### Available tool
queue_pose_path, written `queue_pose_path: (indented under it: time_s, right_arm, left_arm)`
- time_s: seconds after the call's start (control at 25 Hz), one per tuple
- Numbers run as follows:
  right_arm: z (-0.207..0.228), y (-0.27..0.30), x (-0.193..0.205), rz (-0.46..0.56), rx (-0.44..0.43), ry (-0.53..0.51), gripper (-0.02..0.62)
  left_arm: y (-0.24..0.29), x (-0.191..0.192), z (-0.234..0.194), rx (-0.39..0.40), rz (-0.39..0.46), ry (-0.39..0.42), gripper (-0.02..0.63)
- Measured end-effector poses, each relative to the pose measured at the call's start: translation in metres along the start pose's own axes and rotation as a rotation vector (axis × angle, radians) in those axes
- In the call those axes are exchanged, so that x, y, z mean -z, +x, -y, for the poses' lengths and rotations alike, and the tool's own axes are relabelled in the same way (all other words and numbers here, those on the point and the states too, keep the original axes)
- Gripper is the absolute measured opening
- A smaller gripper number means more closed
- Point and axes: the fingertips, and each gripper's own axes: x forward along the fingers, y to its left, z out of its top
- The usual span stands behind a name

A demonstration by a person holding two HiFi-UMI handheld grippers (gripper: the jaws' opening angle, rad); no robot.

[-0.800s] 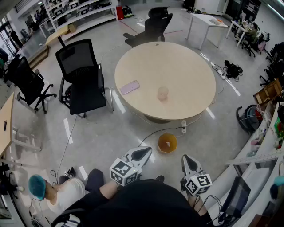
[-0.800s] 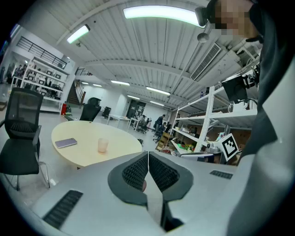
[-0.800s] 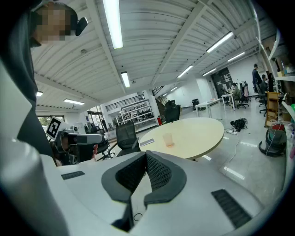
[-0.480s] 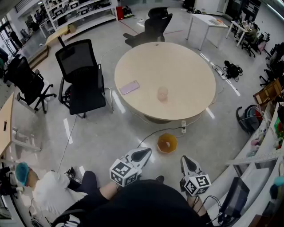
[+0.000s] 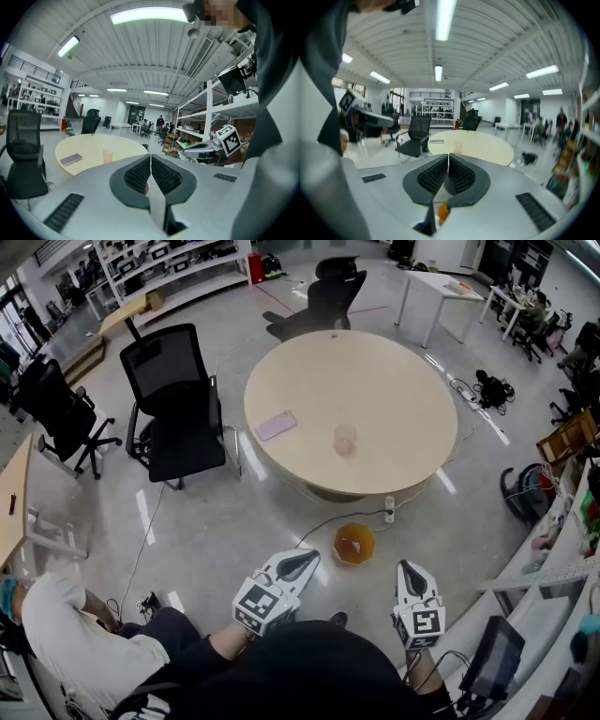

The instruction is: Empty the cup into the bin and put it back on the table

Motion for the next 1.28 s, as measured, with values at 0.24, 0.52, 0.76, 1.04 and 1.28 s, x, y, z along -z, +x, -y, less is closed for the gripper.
queue_pose_path:
  time_s: [0.24, 0.52, 0.76, 1.04, 1.28]
  right_arm:
    - [0.066, 0.017, -0.065, -0.070, 0.340, -1.229, 0.017]
    - [0.109, 0.027, -0.190, 0.051, 0.404, -1.310, 0.017]
    - [0.164, 0.019, -0.251, -0.116, 0.438, -1.960, 0.017]
    - [0.257, 0.009, -0.305, -0.313, 0.771, -1.965, 0.017]
    - [0.221, -0.001, -0.299, -0.057, 0.769, -0.793, 0.017]
  left_arm:
    - [0.001, -0.031, -0.020, -0.093, 0.016, 0.307, 0.025]
    - [-0.011, -0.048, -0.047, -0.097, 0.048, 0.334, 0.025]
    - [-0.033, -0.054, -0.091, -0.091, 0.022, 0.419, 0.023]
    - [-0.025, -0.049, -0.127, -0.049, 0.051, 0.365, 0.023]
    - [-0.007, -0.065, -0.124, 0.040, 0.122, 0.368, 0.023]
